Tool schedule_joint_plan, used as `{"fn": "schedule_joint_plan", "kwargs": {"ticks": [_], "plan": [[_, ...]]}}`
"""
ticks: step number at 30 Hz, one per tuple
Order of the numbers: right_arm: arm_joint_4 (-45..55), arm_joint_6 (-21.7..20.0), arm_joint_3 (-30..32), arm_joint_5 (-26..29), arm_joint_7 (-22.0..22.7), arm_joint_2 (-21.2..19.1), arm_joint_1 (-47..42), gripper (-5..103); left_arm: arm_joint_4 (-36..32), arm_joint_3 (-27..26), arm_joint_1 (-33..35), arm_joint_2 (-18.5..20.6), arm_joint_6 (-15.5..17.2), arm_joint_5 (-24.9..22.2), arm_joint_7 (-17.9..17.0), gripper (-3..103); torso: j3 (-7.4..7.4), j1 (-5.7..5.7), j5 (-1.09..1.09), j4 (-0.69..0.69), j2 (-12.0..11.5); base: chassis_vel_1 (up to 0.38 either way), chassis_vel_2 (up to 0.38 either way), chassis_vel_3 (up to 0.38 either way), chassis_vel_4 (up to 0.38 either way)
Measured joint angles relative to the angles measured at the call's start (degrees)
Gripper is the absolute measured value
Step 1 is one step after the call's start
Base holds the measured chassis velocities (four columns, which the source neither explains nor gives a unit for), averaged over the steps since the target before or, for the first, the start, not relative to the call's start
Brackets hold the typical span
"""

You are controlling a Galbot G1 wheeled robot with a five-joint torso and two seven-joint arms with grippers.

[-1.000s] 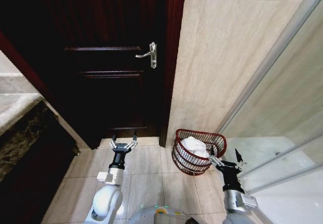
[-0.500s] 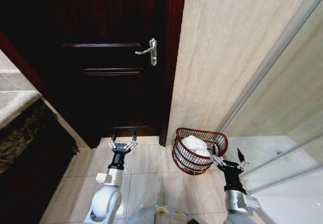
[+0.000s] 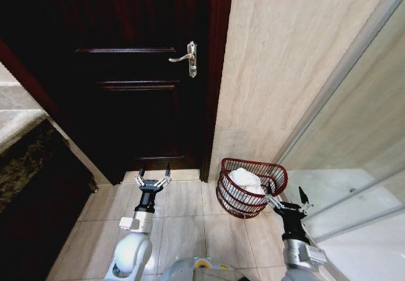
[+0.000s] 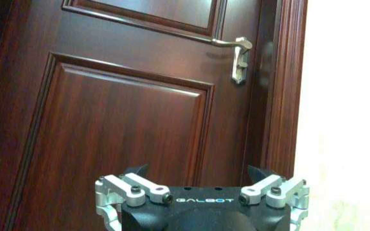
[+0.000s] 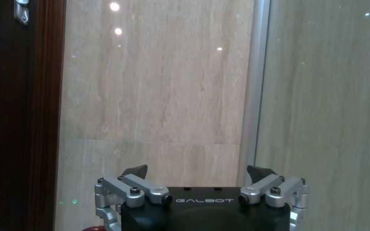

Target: Discard the used towel into the hamper.

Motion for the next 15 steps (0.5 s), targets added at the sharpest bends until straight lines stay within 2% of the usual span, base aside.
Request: {"fn": "schedule_joint_plan", "kwargs": {"ticks": [15], "plan": [[-0.4, 0.5, 0.5, -0.1, 0.2, 0.0, 0.3, 100, -0.3, -0.9, 0.2, 0.1, -0.1, -0.1, 0.1, 100, -2.30, -1.39, 0.01, 0.00, -3.7, 0.000, 0.000, 0.000, 0.000]]}}
